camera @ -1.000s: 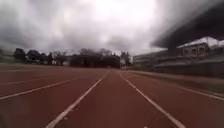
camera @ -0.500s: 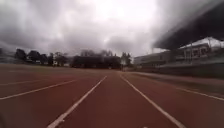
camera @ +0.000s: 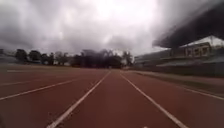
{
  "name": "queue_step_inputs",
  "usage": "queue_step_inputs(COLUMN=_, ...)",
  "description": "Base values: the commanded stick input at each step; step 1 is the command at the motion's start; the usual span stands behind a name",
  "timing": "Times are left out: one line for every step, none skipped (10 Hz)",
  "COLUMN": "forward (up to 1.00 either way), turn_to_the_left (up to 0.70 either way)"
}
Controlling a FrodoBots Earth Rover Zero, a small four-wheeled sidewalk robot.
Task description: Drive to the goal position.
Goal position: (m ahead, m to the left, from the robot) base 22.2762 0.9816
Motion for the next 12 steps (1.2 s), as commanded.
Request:
queue_step_inputs(forward=0.67, turn_to_the_left=0.0)
queue_step_inputs(forward=0.67, turn_to_the_left=0.0)
queue_step_inputs(forward=0.67, turn_to_the_left=0.0)
queue_step_inputs(forward=0.67, turn_to_the_left=0.0)
queue_step_inputs(forward=0.67, turn_to_the_left=0.0)
queue_step_inputs(forward=0.67, turn_to_the_left=0.0)
queue_step_inputs(forward=0.67, turn_to_the_left=0.0)
queue_step_inputs(forward=0.67, turn_to_the_left=0.0)
queue_step_inputs(forward=0.67, turn_to_the_left=0.0)
queue_step_inputs(forward=0.67, turn_to_the_left=0.0)
queue_step_inputs(forward=0.67, turn_to_the_left=0.0)
queue_step_inputs(forward=0.67, turn_to_the_left=0.0)
